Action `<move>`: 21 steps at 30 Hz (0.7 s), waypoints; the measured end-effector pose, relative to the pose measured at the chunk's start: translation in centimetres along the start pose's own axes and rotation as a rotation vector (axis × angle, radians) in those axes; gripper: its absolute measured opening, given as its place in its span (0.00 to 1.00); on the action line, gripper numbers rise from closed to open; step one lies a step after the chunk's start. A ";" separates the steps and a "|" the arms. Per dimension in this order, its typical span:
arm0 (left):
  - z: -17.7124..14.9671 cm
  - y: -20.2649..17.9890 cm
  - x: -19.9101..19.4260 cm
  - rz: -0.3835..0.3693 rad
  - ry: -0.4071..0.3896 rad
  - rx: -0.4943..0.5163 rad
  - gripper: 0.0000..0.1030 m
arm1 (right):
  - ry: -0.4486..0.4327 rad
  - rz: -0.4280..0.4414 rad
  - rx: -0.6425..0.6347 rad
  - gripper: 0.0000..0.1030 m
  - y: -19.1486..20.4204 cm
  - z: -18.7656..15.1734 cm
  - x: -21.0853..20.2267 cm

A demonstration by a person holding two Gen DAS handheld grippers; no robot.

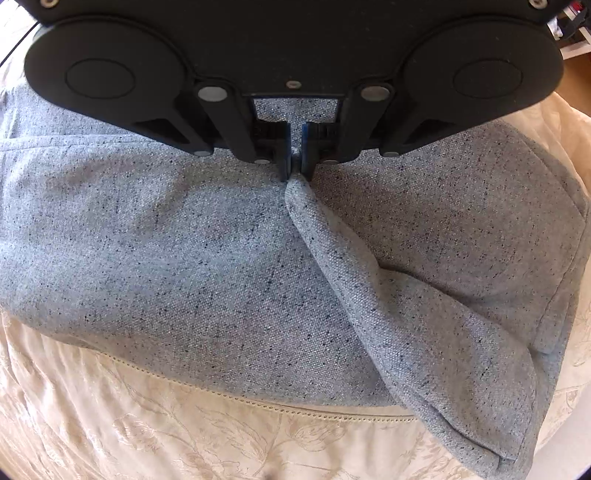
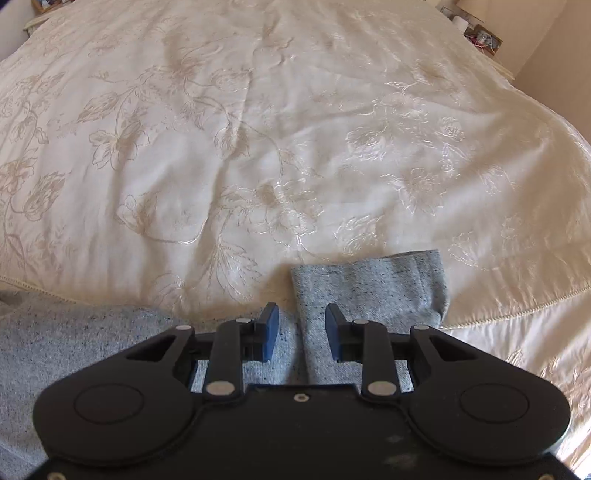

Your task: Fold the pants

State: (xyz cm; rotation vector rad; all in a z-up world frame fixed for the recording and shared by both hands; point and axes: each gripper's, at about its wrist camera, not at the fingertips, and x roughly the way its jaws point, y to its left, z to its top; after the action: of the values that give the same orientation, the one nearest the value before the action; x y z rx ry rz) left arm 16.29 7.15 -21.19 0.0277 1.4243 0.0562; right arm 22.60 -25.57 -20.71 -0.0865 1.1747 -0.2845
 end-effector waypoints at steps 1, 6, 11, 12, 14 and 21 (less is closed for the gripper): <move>0.0 0.2 0.2 -0.007 0.007 -0.020 0.06 | 0.013 -0.006 -0.014 0.29 0.5 0.1 0.7; 1.0 0.9 1.0 -0.035 0.051 -0.082 0.06 | 0.045 -0.056 -0.067 0.29 1.7 -0.4 3.0; 2.0 1.5 1.0 -0.056 0.059 -0.098 0.05 | 0.008 -0.068 -0.057 0.04 0.8 -1.1 2.7; 1.9 1.9 0.8 -0.061 0.058 -0.101 0.05 | -0.010 -0.049 -0.013 0.05 -0.1 -1.2 2.0; 1.7 2.2 0.4 -0.072 0.053 -0.106 0.05 | -0.065 -0.013 0.123 0.05 -3.5 -1.4 -0.3; 0.8 3.9 -0.6 -0.098 0.023 -0.110 0.05 | -0.104 0.025 0.536 0.04 -15.1 -7.5 -5.5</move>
State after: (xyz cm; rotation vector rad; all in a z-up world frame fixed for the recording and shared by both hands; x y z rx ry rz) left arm 16.91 11.04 -20.23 -0.1333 1.4420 0.0540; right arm 11.09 -38.00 -15.47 0.3776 0.9633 -0.5568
